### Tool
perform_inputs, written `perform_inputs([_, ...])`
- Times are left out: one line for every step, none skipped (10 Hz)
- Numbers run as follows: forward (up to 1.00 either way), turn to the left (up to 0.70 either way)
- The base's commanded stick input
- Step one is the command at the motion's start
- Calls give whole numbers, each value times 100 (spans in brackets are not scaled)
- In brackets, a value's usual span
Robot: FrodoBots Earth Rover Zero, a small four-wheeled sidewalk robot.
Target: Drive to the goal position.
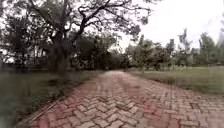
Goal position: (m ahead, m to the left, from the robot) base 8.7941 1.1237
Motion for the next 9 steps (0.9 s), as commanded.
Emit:
perform_inputs([70,1])
perform_inputs([70,1])
perform_inputs([70,1])
perform_inputs([70,1])
perform_inputs([70,1])
perform_inputs([70,1])
perform_inputs([70,1])
perform_inputs([70,1])
perform_inputs([70,-1])
